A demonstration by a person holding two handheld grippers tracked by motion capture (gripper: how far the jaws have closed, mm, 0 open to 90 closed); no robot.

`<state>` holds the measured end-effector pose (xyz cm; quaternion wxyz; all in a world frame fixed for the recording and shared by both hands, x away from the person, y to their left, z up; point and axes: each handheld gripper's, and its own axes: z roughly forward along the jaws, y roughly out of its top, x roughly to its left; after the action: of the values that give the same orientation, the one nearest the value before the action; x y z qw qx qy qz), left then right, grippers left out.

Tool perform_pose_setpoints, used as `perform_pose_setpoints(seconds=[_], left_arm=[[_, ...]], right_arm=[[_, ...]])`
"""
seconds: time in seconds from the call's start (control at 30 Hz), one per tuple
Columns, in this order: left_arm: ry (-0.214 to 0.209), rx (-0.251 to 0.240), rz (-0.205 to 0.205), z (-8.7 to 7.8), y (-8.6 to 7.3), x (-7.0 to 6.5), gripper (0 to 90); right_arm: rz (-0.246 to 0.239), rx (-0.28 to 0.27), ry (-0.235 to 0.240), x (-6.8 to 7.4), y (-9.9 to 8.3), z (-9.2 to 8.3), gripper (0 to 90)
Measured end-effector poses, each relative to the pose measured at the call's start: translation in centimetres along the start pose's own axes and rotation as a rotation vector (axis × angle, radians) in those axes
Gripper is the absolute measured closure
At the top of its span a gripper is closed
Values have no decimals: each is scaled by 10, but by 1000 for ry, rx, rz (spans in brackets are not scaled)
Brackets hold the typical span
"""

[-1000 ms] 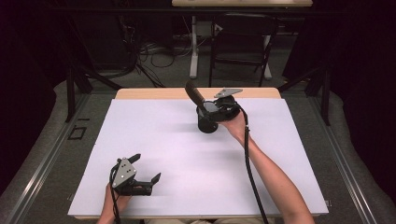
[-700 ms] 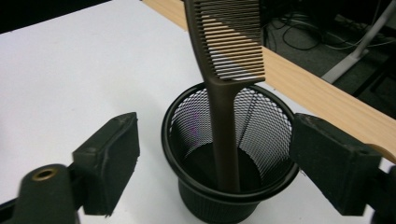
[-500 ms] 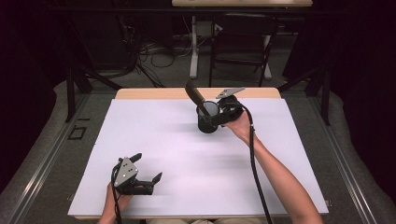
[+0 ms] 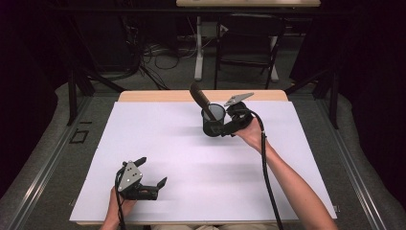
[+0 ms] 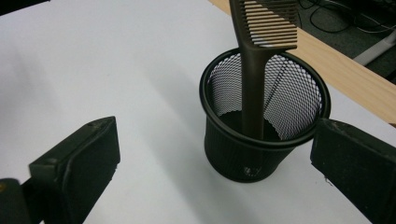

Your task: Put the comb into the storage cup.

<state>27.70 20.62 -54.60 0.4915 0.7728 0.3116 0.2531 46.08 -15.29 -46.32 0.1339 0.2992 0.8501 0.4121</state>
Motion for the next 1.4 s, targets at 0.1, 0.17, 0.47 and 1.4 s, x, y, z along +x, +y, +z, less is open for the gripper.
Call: perform_pose_setpoints(seconds=[0.1, 0.17, 0.47, 1.4], left_arm=[[5, 1, -1, -1, 0, 0, 3], [3, 3, 1, -1, 0, 0, 3], [-3, 3, 5, 0, 0, -1, 3], [12, 8, -2, -3, -2, 0, 3]], right_arm=[[3, 7, 7, 1, -3, -4, 1], [7, 8, 13, 1, -6, -7, 0], [2, 7, 12, 3, -18, -26, 0], [-7, -16, 5, 21, -65, -68, 0]])
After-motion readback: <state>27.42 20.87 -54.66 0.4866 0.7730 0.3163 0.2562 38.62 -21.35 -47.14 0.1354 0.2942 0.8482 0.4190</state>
